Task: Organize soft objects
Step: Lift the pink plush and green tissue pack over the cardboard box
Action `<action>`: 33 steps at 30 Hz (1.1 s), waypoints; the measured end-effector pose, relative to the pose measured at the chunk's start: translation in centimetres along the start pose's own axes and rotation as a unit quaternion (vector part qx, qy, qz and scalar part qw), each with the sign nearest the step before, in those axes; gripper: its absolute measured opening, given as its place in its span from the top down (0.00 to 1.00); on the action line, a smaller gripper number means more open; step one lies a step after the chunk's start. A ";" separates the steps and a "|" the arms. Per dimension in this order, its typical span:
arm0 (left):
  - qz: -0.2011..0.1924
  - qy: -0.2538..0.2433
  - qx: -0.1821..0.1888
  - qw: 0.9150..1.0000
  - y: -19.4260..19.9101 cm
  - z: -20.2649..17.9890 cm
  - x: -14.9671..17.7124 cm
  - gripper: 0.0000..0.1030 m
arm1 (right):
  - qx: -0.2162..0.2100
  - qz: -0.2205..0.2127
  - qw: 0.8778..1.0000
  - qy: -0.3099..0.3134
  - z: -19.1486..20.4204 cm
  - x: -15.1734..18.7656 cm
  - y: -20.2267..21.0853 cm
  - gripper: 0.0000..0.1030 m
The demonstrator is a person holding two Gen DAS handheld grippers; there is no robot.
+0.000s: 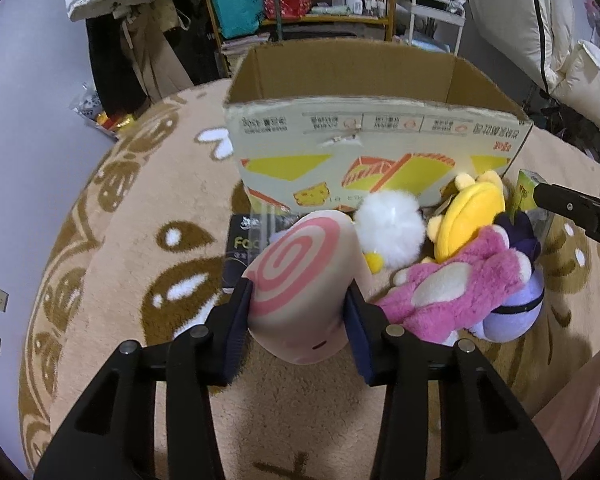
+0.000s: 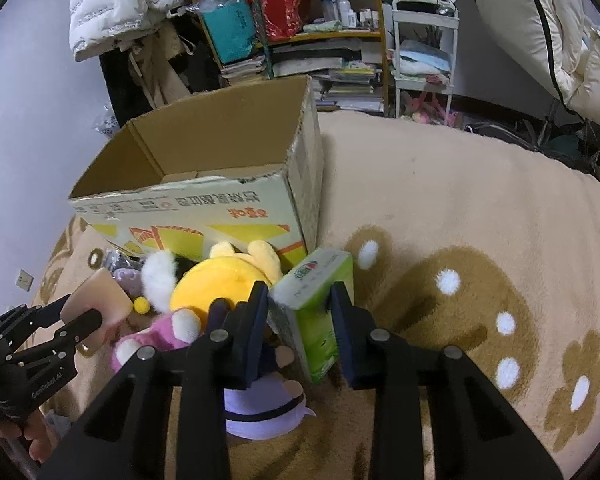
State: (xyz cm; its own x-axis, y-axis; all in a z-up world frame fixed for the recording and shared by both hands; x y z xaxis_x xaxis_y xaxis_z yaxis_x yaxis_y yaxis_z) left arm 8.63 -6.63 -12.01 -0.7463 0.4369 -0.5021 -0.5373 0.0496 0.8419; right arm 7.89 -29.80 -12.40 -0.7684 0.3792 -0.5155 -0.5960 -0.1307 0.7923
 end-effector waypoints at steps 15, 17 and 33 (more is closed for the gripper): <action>-0.097 0.002 -0.058 0.994 5.5 1.1 -0.1 0.58 | -0.056 -0.134 0.987 0.070 3.0 0.7 6.8 0.68; -0.106 0.004 -0.062 0.992 6.1 1.4 -0.2 0.59 | -0.069 -0.147 0.984 0.070 3.5 0.8 7.8 0.68; -0.194 -0.013 -0.108 0.975 11.3 3.5 -5.1 0.58 | -0.111 -0.204 0.967 0.103 7.3 -0.9 11.4 0.68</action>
State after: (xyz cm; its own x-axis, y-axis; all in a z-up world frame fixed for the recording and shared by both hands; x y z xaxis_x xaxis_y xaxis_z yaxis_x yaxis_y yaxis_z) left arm 7.78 -5.17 0.73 -0.4616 0.4459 -0.7668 -0.8493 0.0274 0.5272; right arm 3.51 -24.91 -0.53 -0.4748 0.2531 -0.8429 -0.8774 -0.2108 0.4309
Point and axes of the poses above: each gripper's, at about its wrist camera, not at the fingertips, and y roughly against the way its jaws point, z to its left, x to its underside, the point moved 1 cm from there along -y, roughly the way its jaws point, and after that the axes turned 12 degrees about -y, right-handed, at the moved point
